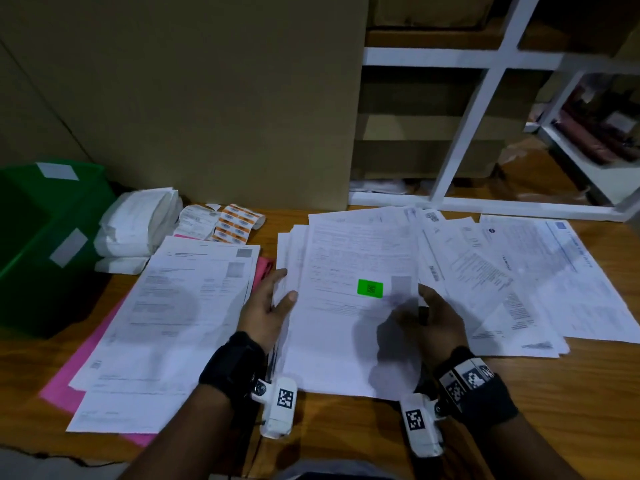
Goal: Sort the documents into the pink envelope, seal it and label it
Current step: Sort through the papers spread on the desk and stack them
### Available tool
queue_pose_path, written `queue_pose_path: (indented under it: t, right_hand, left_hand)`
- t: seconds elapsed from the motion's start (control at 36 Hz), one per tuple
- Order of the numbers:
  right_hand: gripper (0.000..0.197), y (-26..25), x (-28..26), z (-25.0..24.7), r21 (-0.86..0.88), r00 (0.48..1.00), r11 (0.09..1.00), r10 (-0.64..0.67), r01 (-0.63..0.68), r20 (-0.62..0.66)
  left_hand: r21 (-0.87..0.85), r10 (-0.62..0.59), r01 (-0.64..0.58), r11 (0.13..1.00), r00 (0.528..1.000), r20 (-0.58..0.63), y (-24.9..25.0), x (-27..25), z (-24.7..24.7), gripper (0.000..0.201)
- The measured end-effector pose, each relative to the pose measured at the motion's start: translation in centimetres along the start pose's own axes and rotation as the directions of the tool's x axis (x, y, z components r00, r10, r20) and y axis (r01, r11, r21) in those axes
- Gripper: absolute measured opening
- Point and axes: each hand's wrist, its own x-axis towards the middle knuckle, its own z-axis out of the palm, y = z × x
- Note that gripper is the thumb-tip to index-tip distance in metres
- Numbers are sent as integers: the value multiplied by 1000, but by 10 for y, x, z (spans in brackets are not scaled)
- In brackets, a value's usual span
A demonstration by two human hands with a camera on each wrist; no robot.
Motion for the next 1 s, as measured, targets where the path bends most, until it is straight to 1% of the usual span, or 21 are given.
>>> queue_pose_path:
  t: [0.06,0.11,0.17,0.28,0.33,0.42,0.5,0.58,0.67,0.69,0.75,0.78,0.81,0.86,0.92,0.94,1.0]
  right_hand:
    - [42,2,-1,-5,-58,1000,998,-1,-1,-25]
    - [48,4,-2,-9,-111,999,994,7,-11,-40]
    - [53,1,-4,-15,-129,998,991,21,-30,-66]
    - [69,-7,-8,-27,-210,996,978,-15,-4,-89]
    - [77,-7,-8,-28,-218,996,976,-6,-13,-89]
    - [81,-4,-10,-29,-214,996,977,-34,15,-84]
    - [79,-1,-12,-27,-194,997,979,-64,55,-43]
    - [74,2,-12,-20,-254,997,964,-68,78,46]
    - [66,4,-11,-13,-304,991,948,-58,93,121]
    - [60,3,-11,-11,-348,989,933,-52,97,136]
    - [39,0,-10,-7,-428,986,895,-63,124,154]
    - [28,-2,-10,-6,-450,985,883,-67,133,161]
    - [23,-3,-10,-4,-465,984,873,-75,144,164]
    - [23,-4,-11,0,-469,980,863,-137,188,142]
    - [24,-8,-12,2,-432,975,874,-208,222,81]
    - [30,-10,-13,4,-409,973,883,-222,229,67]
    - [46,-12,-11,6,-345,963,899,-260,270,77]
  left_hand:
    - [-18,-3,3,1000,1000,22,-4,1,0,45]
    - [-23,5,-5,1000,1000,23,-7,2,0,42]
    - [-24,-10,11,1000,1000,19,-10,4,-1,45]
    - [-44,-45,46,998,999,25,-17,8,-2,53]
    - [-61,-30,32,998,999,35,-17,9,-2,53]
    - [-84,35,-29,996,996,81,-16,10,0,49]
    - [-103,40,-32,994,997,69,-15,12,0,46]
    - [-120,25,-18,993,998,56,-15,13,1,46]
    - [-172,-4,12,985,999,46,-13,13,5,32]
    - [-172,-6,10,985,1000,29,-12,12,6,25]
    - [-172,-1,0,985,1000,-7,-12,12,8,11]
    - [-169,1,-3,986,1000,-16,-12,12,8,8]
    - [-161,1,-4,987,1000,-19,-12,13,9,8]
    - [-146,-3,1,989,1000,-9,-16,14,8,10]
    - [-148,-12,12,989,1000,1,-19,15,6,13]
    - [-153,-17,17,988,1000,1,-21,15,6,13]
    - [-167,-29,27,985,1000,-5,-22,15,6,10]
